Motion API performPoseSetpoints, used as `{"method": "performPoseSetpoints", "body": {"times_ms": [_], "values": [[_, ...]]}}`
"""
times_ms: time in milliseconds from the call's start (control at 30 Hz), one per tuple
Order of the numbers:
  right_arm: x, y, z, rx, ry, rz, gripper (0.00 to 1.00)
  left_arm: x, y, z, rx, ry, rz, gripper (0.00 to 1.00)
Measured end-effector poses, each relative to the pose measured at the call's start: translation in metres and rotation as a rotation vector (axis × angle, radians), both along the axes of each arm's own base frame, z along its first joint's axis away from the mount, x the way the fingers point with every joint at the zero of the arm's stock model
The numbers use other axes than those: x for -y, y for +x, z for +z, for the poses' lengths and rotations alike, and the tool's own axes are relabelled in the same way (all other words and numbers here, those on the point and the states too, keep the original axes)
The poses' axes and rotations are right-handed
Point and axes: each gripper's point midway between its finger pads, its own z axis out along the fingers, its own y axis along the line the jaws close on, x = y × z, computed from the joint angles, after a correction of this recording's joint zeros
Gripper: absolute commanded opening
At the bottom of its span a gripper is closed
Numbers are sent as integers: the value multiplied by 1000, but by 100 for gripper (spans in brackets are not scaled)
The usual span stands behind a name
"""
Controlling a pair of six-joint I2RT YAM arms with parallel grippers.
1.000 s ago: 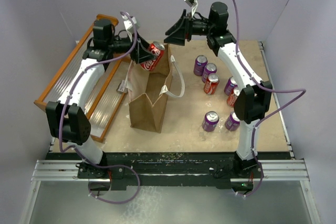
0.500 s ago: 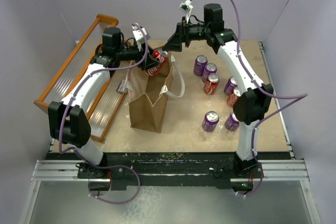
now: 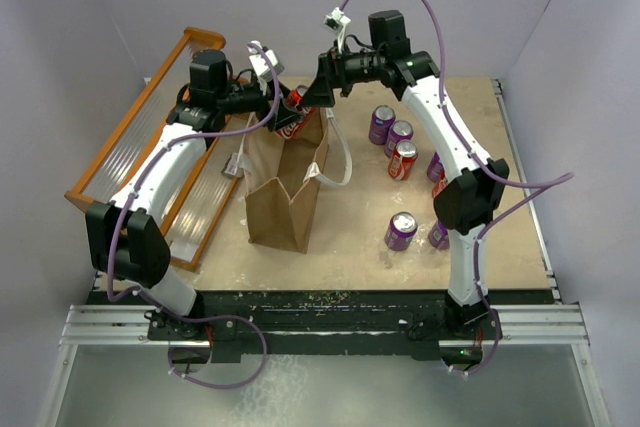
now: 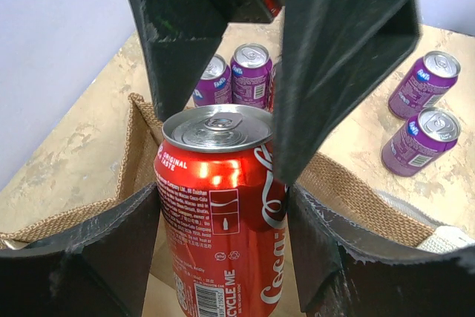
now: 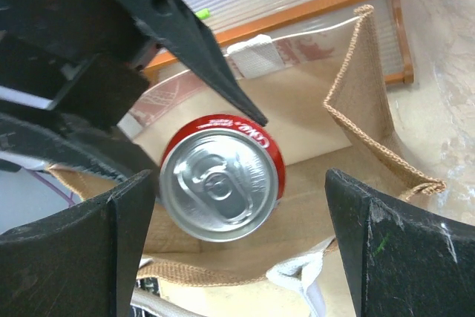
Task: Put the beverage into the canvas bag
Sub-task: Adjust the drink.
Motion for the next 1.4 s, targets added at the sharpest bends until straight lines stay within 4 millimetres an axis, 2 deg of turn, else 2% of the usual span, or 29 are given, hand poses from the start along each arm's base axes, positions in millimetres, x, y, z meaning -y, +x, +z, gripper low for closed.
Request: {"method": "performPoseSetpoints", "body": {"times_ms": [100,267,567,833,900,1033,1100,1233,1300,1400], "values": [[-3,2,-9,-20,-16,-8,95,2,-2,2,15,6,-5,0],[-8,0,-10,-25,-21,-3,90,1,-3,1,24,18,-5,0],[-14,-7,-12,-42,-34,3,93,6,-9,4,74,51,-12,0],[-17,-3,-21,-71,-57,-18,90,5,-4,2,124,104,21,0],[-17,-2,-23,-81,-64,-26,85,4,-3,-1,125,115,29,0],[-18,-4,-25,-93,-64,-23,64,3,-2,-4,125,129,44,0],[-19,-4,-25,-89,-68,-24,49,2,-1,-6,125,136,49,0],[-19,-3,-26,-82,-72,-28,11,1,0,-8,130,147,52,0],[-20,-2,-26,-77,-74,-32,0,0,0,-8,132,150,54,8],[-22,-1,-26,-66,-75,-38,0,-2,0,-9,134,155,63,35]]}}
